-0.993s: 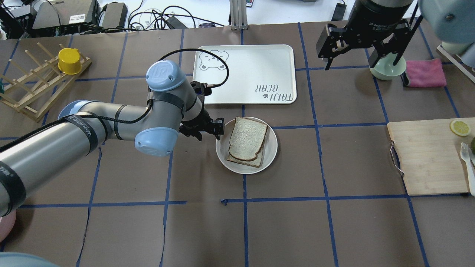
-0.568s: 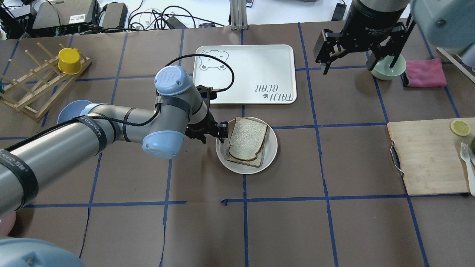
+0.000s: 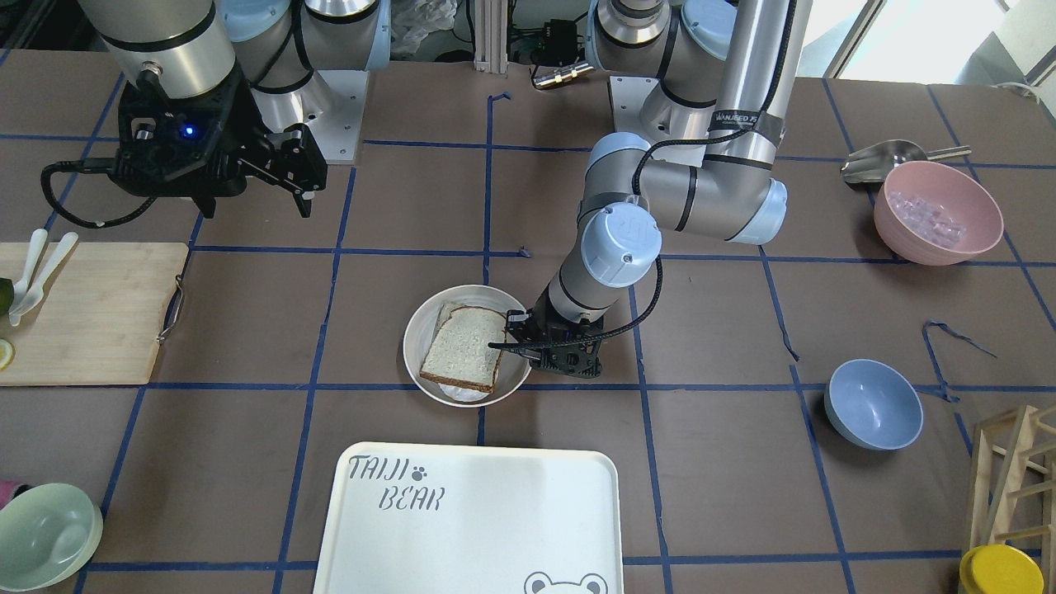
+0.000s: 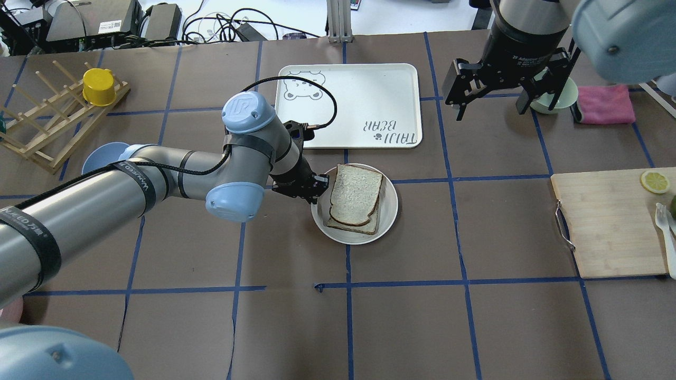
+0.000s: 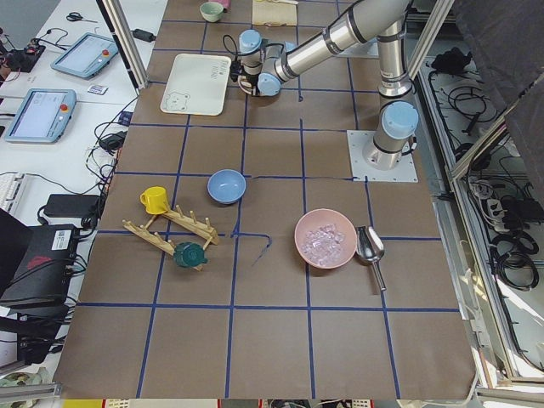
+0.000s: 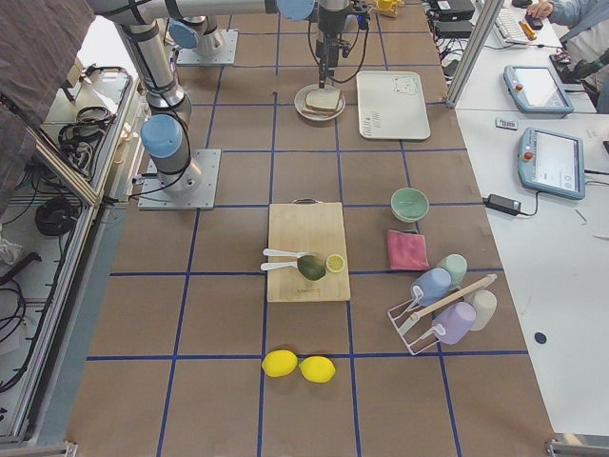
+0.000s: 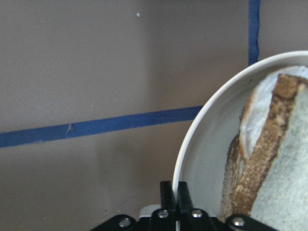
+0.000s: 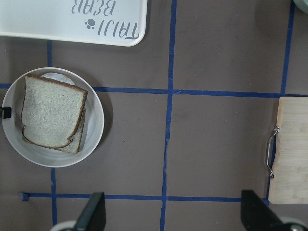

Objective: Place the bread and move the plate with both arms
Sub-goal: 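Grip the plate rim with the left gripper, then slide the plate with the left gripper onto the bear-printed tray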

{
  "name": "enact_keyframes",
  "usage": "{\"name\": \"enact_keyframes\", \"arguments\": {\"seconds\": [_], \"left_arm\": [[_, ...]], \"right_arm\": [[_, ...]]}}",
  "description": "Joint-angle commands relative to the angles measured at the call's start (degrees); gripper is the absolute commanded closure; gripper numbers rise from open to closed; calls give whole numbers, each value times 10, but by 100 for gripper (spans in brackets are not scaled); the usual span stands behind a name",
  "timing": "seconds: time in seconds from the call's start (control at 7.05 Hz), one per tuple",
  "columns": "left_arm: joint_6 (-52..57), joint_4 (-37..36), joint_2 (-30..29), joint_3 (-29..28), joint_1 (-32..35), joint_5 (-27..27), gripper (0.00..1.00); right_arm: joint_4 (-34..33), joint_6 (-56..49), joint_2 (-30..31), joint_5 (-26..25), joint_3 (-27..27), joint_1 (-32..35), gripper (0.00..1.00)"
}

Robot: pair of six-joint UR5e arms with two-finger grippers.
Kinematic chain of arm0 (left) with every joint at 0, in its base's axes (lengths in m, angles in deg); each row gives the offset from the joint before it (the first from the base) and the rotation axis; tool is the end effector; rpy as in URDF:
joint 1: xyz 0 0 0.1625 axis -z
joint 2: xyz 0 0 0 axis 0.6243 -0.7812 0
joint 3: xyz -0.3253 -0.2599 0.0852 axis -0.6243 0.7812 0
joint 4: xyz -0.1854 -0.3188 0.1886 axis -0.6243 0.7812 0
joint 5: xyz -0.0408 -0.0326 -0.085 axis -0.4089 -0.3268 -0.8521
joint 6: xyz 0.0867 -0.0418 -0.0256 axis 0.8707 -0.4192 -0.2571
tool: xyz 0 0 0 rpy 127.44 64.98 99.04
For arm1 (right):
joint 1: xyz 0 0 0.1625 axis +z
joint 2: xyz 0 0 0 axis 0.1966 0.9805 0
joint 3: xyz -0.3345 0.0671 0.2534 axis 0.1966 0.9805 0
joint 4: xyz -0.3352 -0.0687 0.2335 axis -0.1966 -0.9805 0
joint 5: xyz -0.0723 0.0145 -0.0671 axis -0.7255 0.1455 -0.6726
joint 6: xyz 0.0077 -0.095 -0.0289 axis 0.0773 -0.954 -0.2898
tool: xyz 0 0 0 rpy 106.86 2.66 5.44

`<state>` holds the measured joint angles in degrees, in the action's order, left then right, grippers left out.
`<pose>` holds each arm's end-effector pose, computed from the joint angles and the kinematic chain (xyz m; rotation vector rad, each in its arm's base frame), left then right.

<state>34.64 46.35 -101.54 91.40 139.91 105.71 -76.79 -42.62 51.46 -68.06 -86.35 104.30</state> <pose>-0.2629 -0.5166 0.1943 -0.1092 -2.9047 -0.0763 0.1572 -0.4981 0.4982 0.0821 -3.1209 -0.0094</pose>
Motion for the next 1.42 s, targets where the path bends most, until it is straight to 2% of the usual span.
{"name": "enact_keyframes", "arguments": {"seconds": [0.0, 0.57, 0.85, 1.28], "left_arm": [[-51, 54, 16, -37, -2, -22, 100], [-49, 91, 13, -98, -39, -48, 100], [-4, 90, -35, -171, -58, -47, 100], [-6, 90, -146, -305, -61, -49, 100]], "right_arm": [[0, -3, -1, 0, -2, -1, 0], [-8, -3, -3, -3, -2, -1, 0], [-10, -15, -5, -5, 1, -1, 0], [-10, -16, -5, -5, -2, -1, 0]]}}
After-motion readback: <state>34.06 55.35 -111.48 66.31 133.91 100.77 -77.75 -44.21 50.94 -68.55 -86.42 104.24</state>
